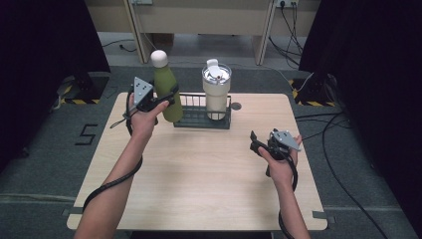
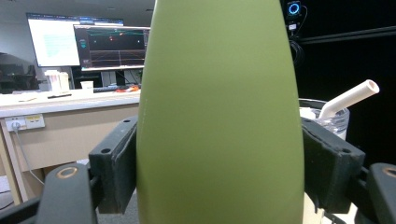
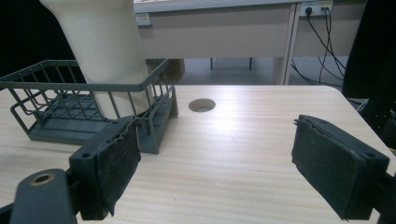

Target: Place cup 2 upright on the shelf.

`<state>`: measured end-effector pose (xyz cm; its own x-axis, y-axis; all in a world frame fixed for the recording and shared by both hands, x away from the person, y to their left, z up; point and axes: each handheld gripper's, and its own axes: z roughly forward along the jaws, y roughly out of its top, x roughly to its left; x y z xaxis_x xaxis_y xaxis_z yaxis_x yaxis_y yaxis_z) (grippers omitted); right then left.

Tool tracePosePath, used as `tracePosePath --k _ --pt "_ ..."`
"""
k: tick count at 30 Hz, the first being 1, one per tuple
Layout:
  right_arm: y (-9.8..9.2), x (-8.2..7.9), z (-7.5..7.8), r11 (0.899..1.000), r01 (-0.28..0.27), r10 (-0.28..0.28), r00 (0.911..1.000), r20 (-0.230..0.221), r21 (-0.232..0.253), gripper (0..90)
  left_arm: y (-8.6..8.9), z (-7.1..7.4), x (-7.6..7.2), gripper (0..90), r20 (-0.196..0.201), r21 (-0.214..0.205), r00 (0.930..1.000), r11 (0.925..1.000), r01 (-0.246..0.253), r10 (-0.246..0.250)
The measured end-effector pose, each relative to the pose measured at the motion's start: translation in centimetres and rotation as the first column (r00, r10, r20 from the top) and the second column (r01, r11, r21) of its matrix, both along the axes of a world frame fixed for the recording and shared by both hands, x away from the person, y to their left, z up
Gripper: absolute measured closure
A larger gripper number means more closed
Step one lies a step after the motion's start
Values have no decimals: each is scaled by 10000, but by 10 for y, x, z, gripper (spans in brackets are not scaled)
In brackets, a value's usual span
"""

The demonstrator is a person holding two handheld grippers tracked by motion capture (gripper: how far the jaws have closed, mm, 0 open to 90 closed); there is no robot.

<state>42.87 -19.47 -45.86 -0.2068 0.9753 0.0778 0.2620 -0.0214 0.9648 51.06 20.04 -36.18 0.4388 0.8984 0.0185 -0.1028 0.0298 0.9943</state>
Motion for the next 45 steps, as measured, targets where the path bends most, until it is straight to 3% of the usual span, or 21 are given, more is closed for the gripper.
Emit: tracePosePath --k 45 --pt "-2 1 -2 10000 37 -37 10000 -33 54 152 -13 14 31 231 -93 -204 9999 9997 -126 124"
